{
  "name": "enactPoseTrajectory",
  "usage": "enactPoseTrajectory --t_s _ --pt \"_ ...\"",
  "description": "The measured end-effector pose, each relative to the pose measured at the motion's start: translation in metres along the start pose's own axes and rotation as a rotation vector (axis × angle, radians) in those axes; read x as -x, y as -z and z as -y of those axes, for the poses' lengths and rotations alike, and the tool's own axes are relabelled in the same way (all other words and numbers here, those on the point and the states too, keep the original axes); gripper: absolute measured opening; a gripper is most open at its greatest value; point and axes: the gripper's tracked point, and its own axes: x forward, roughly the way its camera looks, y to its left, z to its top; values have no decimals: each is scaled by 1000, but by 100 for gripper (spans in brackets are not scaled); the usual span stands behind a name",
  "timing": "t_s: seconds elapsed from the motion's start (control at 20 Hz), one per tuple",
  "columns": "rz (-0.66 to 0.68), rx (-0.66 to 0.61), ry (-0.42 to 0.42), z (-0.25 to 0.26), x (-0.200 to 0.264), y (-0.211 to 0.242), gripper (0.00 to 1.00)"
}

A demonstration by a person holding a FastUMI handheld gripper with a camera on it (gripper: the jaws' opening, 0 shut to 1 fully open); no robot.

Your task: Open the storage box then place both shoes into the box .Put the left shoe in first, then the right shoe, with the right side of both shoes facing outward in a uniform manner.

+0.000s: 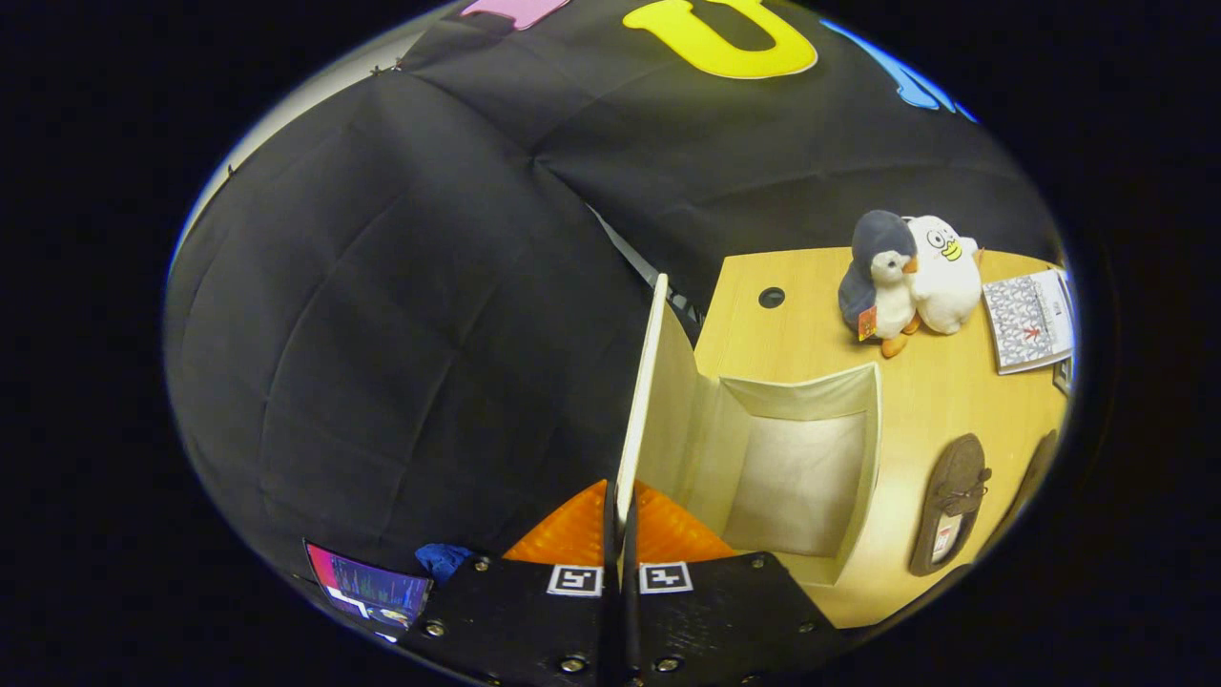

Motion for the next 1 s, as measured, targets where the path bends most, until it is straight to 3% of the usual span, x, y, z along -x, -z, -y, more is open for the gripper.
enactPoseTrajectory --t_s 0.35,0.6,1.0 --pt "-70 2 -15 -61 -62 5 0" --pt "-130 -73 -79 -97 -140 28 1" --pt "-257 -53 64 -76 -255 107 1"
